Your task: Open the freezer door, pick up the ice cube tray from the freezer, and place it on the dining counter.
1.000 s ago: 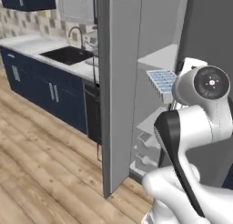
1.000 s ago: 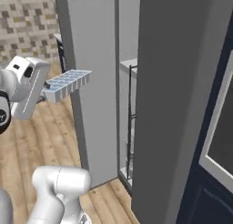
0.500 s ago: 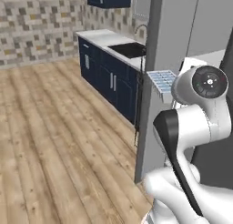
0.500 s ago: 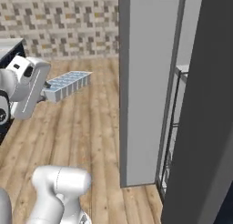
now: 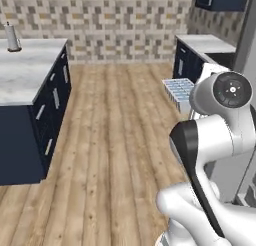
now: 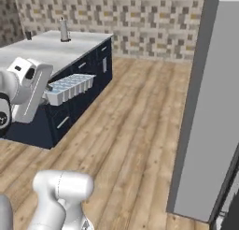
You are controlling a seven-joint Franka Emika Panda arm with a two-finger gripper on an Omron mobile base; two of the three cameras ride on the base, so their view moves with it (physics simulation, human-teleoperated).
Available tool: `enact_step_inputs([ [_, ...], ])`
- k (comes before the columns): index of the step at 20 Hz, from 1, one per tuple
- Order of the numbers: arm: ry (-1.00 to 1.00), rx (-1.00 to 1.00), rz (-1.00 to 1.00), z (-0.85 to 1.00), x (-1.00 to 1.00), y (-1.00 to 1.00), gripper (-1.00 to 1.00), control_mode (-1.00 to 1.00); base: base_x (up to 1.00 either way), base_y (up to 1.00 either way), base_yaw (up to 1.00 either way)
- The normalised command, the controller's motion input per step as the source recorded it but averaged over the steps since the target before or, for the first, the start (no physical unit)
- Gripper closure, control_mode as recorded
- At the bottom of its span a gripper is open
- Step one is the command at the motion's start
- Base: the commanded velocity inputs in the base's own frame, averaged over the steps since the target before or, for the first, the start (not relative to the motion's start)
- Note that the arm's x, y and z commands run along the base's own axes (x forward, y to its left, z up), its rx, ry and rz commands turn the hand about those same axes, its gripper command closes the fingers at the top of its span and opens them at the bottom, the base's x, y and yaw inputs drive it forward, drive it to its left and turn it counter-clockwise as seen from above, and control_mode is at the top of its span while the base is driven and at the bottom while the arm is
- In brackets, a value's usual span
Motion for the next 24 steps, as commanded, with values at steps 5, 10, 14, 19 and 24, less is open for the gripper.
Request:
enact_step_inputs([
  [5, 0.00, 0.00, 0.00, 0.00, 0.00, 0.00, 1.00, 1.00, 0.16, 0.65, 0.56],
  [10, 0.00, 0.00, 0.00, 0.00, 0.00, 0.00, 1.00, 1.00, 0.61, 0.95, 0.33],
  [14, 0.00, 0.00, 0.00, 0.00, 0.00, 0.00, 1.00, 1.00, 0.99, 1.00, 0.14],
  [19, 0.00, 0.00, 0.00, 0.00, 0.00, 0.00, 1.00, 1.00, 1.00, 0.98, 0.04],
  [24, 0.00, 0.00, 0.00, 0.00, 0.00, 0.00, 1.00, 1.00, 1.00, 0.85, 0.00],
])
